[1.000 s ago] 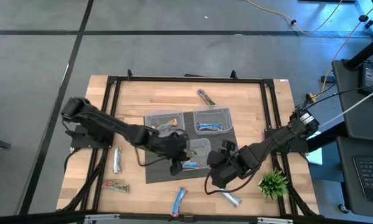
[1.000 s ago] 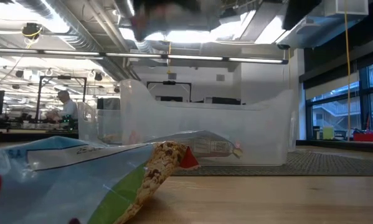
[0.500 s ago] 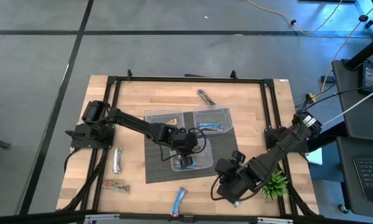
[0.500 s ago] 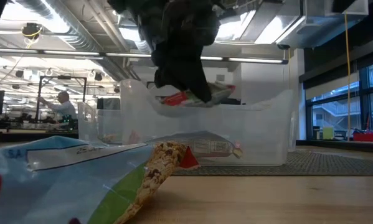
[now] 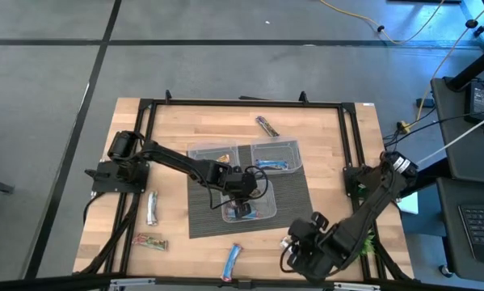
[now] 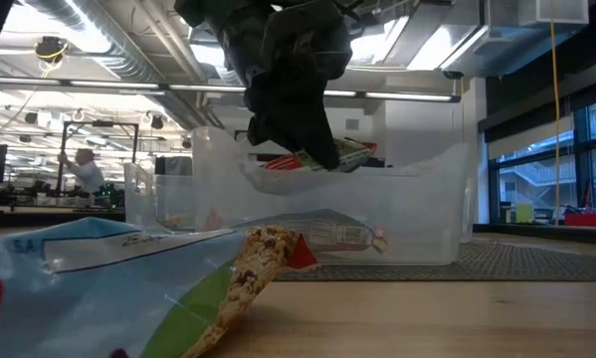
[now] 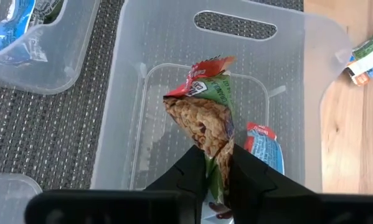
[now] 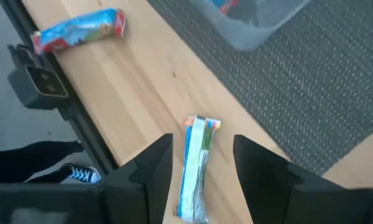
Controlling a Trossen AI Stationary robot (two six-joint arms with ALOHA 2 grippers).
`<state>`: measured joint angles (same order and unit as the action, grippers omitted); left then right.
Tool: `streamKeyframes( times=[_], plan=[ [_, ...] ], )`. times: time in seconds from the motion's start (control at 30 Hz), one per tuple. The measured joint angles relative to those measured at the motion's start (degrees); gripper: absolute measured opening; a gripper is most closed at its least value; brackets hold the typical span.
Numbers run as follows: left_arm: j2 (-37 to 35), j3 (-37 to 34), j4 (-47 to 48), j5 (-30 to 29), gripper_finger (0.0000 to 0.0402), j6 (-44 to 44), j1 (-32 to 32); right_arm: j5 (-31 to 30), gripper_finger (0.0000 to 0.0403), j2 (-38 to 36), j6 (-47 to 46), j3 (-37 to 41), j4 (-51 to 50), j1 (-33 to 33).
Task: Pick and place Granola Bars by type
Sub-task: Put the red granola bar into the bottom transparent bin, then put the yellow granola bar into the top left transparent bin
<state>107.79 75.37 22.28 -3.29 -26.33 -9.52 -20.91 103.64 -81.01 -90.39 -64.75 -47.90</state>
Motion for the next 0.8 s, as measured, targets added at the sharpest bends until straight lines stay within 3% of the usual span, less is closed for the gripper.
streamKeyframes(
  times=[0.4,0.57,0.8],
  plan=[
    [0.0,0.0,0.2,0.3,0.0107,-1.6,-0.2,4.1,0.0178,5.4,0.2,0.0,1.6,-0.8],
    [-0.8,0.0,0.3,2.4,0.0131,-1.5,-0.2,4.2,0.0217,7.6,0.2,0.0,1.7,-1.1],
    [-2.5,0.0,0.3,5.8,0.0132,-2.2,-0.5,3.7,0.0278,11.8,0.3,0.0,2.0,-1.1]
  ],
)
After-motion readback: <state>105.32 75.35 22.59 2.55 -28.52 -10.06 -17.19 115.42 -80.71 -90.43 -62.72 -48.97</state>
